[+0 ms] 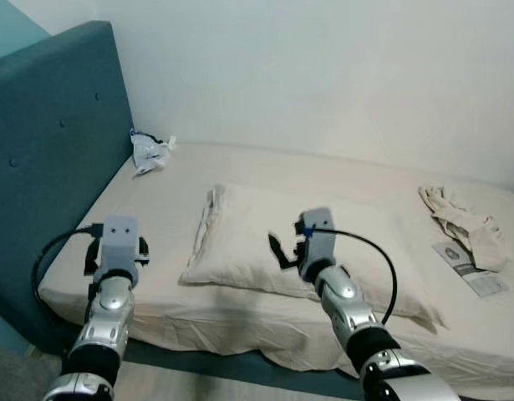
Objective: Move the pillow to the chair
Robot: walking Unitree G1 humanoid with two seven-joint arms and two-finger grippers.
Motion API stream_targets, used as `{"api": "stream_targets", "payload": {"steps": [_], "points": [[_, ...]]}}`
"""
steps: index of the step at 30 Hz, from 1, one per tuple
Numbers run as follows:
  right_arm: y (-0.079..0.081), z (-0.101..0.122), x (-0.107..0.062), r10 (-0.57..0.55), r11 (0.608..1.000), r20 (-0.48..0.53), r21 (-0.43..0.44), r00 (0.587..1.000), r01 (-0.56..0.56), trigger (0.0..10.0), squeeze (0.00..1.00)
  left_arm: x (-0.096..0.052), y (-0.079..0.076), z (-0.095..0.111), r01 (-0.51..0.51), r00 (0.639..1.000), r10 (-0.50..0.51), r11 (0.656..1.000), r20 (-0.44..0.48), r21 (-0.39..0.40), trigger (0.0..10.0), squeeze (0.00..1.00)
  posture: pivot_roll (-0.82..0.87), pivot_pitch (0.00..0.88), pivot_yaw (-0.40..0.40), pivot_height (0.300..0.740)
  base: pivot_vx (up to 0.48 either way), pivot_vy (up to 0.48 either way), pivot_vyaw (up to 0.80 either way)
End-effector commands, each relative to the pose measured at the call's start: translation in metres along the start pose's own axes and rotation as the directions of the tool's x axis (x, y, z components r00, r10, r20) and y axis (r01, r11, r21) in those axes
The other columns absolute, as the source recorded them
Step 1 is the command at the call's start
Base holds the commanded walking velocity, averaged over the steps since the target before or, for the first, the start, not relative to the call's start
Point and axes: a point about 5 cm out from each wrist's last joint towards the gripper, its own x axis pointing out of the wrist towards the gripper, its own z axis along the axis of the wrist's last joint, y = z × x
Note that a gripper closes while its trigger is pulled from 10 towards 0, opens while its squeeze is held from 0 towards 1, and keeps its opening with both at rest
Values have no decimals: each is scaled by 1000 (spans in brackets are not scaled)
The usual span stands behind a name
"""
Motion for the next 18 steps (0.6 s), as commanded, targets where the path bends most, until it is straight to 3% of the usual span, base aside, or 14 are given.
{"api": "stream_targets", "payload": {"steps": [1,2,4,7,8,11,15,18], "points": [[0,7,2,-4,1000,42,21,999,3,10000,0,2,1,7,15,999,-11,997,47,-78,10000,0,52,0,-57,740,0,0,0],[1,5,3,9,1000,20,-23,1000,-8,10000,0,4,-6,18,83,991,-72,993,117,-89,10000,0,62,0,-46,740,0,0,0],[2,3,2,21,999,11,-30,1000,-21,10000,0,4,-12,18,112,989,-103,990,107,-83,10000,0,73,0,-39,740,0,0,0],[7,-6,0,39,999,-37,-15,999,-40,10000,0,3,-19,6,154,988,-154,988,14,-31,10000,0,62,0,-17,740,0,0,0],[7,-17,-4,13,999,-93,-38,996,-17,10000,0,-1,-16,-14,151,984,-144,987,-107,60,10000,0,71,0,1,740,0,0,0],[6,-21,-6,-8,1000,-109,-27,994,5,10000,0,-3,-13,-22,146,981,-134,986,-141,79,10000,0,69,0,6,740,0,0,0],[1,-38,-15,-49,998,-198,-35,979,43,10000,0,-4,3,-32,85,982,-69,993,-174,81,10000,0,67,0,11,740,0,0,0],[-1,-35,-13,-60,998,-191,-47,980,52,10000,0,-3,9,-32,52,983,-40,997,-181,64,10000,0,67,0,16,740,0,0,0]]}}
